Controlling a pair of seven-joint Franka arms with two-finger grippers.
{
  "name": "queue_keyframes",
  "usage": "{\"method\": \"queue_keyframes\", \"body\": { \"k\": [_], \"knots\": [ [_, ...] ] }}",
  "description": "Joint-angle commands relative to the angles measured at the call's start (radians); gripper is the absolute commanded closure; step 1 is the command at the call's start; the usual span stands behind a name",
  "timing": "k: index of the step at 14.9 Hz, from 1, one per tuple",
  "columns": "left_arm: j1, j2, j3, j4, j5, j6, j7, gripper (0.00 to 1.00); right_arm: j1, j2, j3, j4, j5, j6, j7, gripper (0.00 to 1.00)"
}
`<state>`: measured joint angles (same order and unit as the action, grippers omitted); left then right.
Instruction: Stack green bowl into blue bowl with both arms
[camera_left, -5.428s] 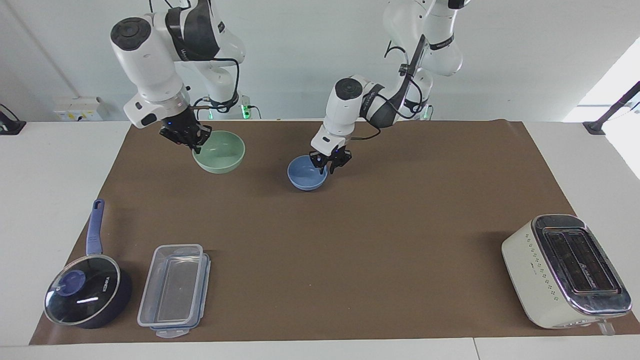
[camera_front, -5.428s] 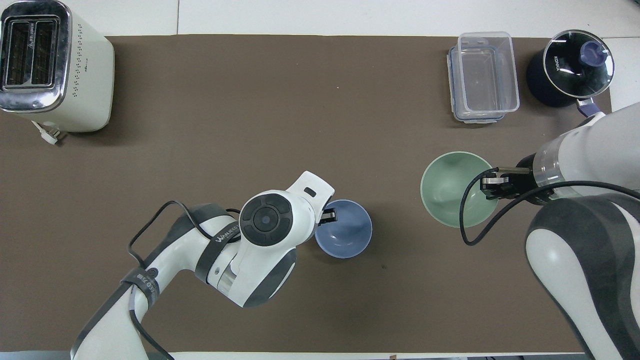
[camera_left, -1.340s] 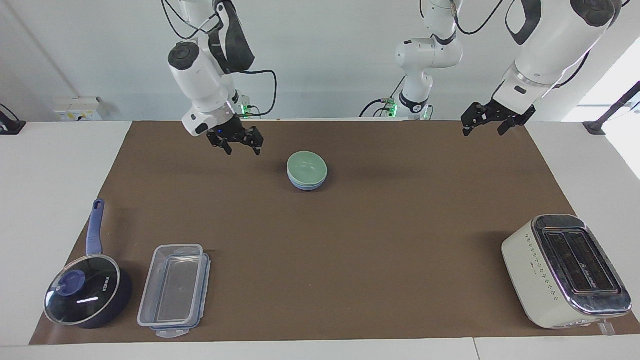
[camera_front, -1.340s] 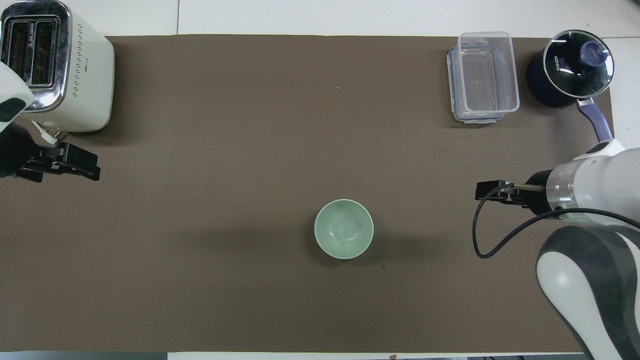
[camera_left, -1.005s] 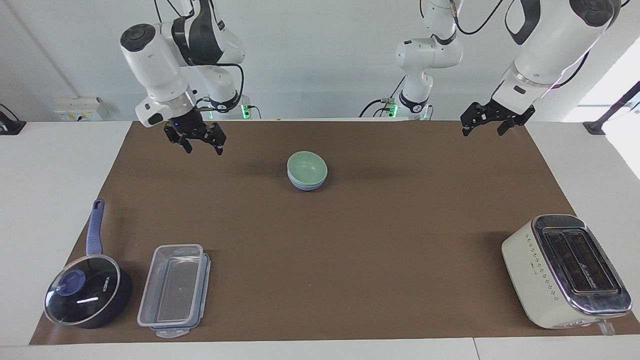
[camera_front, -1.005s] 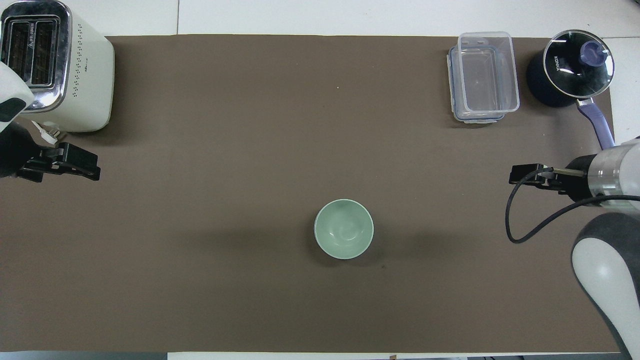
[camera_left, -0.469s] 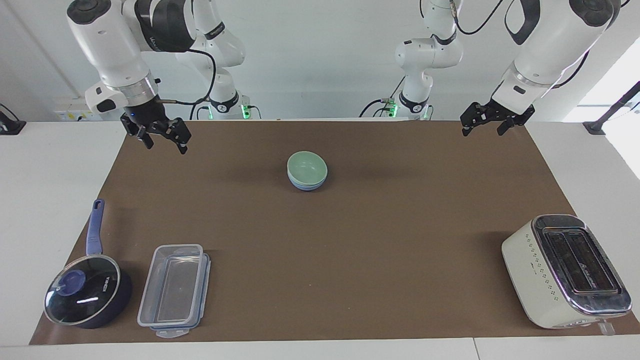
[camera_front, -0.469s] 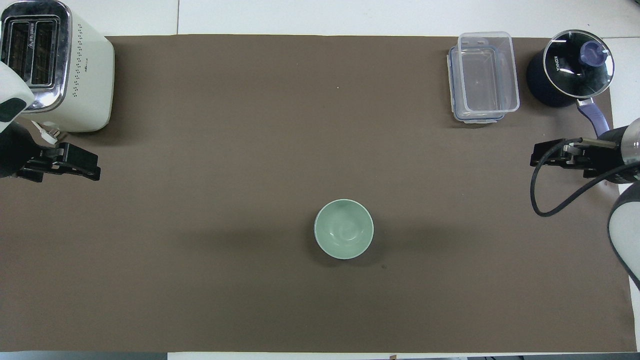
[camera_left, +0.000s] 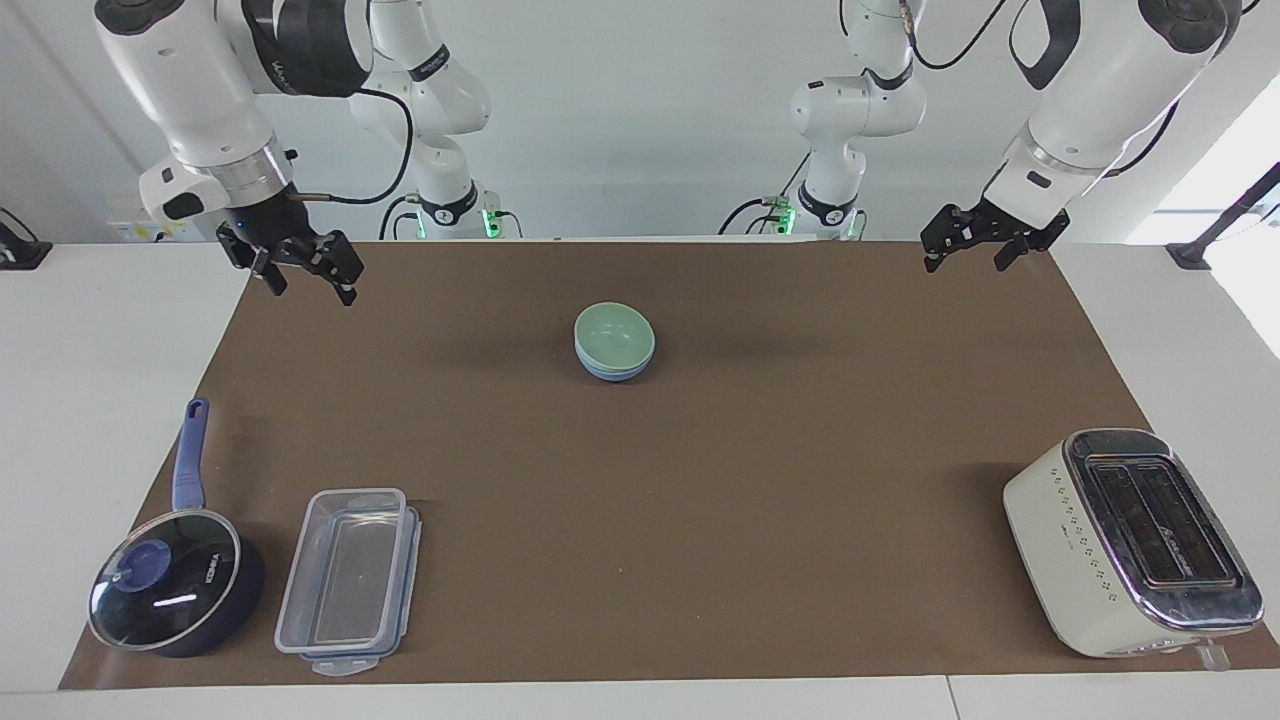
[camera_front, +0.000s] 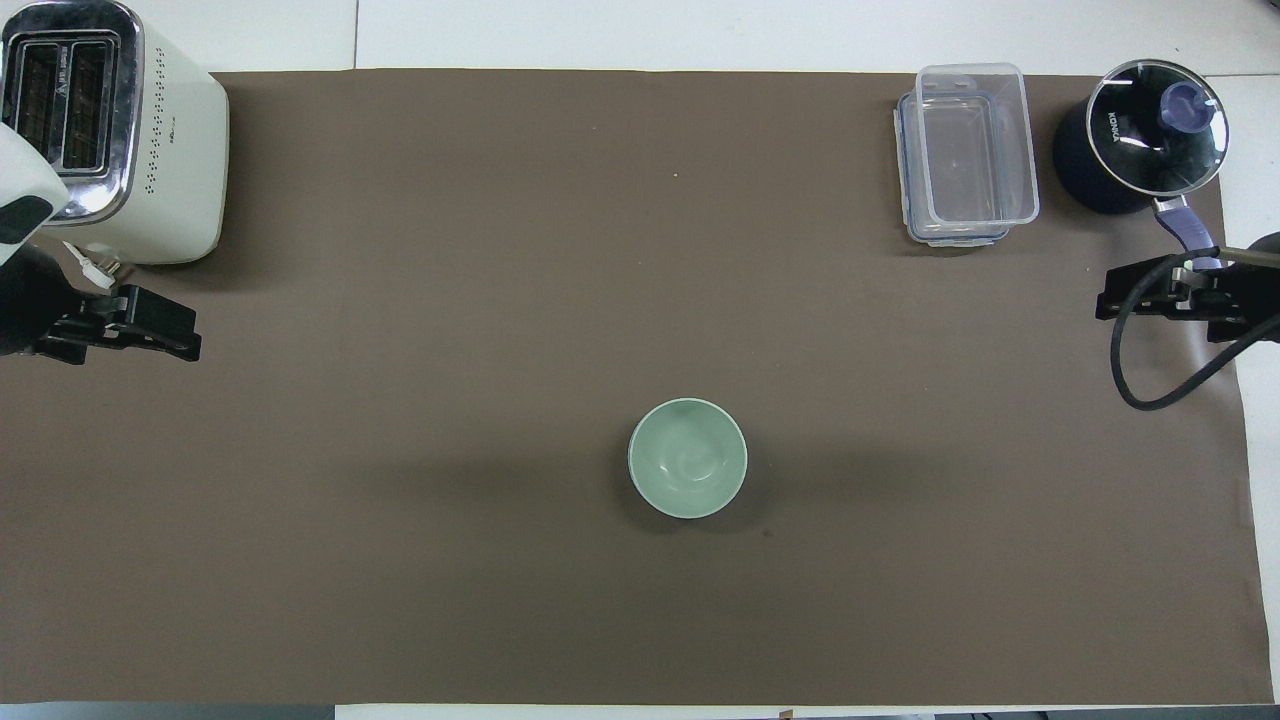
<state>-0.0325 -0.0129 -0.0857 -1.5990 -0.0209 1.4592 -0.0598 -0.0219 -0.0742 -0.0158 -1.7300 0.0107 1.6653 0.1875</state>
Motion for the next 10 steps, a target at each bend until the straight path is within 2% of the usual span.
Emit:
{"method": "queue_keyframes", "body": {
  "k": [1,3,10],
  "knots": [
    [0.013,-0.018,-0.011,-0.019,0.006,0.009,0.002,0.00,-0.021,0.037,0.007,0.079,-0.018,-0.070,-0.058,0.00],
    [0.013,-0.018,-0.011,-0.019,0.006,0.009,0.000,0.00,-0.023,0.047,0.007,0.092,-0.052,-0.085,-0.103,0.00],
    [0.023,-0.018,-0.009,-0.019,0.006,0.009,0.000,0.00,-0.016,0.037,0.008,0.070,-0.040,-0.099,-0.103,0.00]
  ]
}}
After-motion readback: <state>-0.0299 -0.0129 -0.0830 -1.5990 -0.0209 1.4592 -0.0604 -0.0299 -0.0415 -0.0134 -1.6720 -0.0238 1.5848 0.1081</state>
